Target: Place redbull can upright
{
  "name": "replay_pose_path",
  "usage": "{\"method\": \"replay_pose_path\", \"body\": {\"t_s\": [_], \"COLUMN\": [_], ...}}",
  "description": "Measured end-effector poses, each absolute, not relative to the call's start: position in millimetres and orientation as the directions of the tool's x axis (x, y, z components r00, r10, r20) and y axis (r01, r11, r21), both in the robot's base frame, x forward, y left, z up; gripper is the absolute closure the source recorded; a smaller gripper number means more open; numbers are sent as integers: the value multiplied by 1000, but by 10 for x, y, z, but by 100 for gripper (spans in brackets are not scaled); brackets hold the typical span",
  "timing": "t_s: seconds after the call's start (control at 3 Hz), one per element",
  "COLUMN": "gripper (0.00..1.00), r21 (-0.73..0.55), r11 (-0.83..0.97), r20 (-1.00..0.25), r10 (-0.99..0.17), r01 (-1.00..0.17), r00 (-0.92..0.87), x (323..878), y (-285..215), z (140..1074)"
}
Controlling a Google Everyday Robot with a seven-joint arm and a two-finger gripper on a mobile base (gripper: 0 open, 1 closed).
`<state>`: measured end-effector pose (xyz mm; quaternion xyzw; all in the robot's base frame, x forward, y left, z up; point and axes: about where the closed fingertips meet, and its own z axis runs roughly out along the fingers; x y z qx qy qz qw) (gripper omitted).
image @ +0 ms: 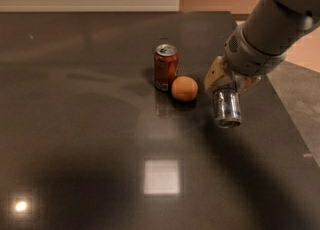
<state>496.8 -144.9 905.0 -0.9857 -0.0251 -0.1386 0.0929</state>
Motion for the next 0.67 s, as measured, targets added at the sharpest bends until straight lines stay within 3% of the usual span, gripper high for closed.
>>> {"method": "replay_pose_path", "body": {"t_s": [0.67], "gripper": [100], "r21": [-286], "r11": [-883], "r20": [441], "r10": [224], "r01": [372], "r00": [869], "x": [5047], "y": [-1223], "z": [9274]}}
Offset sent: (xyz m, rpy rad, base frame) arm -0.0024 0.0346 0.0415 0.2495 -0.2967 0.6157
